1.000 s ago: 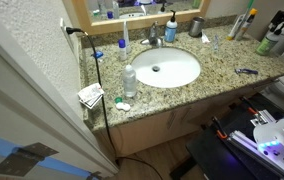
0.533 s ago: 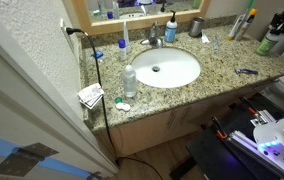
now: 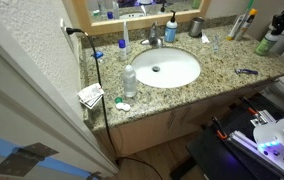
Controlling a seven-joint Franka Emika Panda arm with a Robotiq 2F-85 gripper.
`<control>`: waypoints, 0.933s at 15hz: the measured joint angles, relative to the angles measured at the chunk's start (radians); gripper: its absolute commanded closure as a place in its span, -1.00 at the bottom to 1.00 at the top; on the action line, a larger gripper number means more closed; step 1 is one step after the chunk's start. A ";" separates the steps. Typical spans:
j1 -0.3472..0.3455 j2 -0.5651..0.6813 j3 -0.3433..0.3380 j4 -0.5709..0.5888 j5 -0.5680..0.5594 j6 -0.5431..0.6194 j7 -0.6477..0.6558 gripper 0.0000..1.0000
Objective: Pick up the bottle from the right of the base top and put it near the mirror
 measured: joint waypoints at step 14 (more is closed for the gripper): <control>0.062 -0.277 0.031 0.088 0.028 -0.271 -0.167 0.85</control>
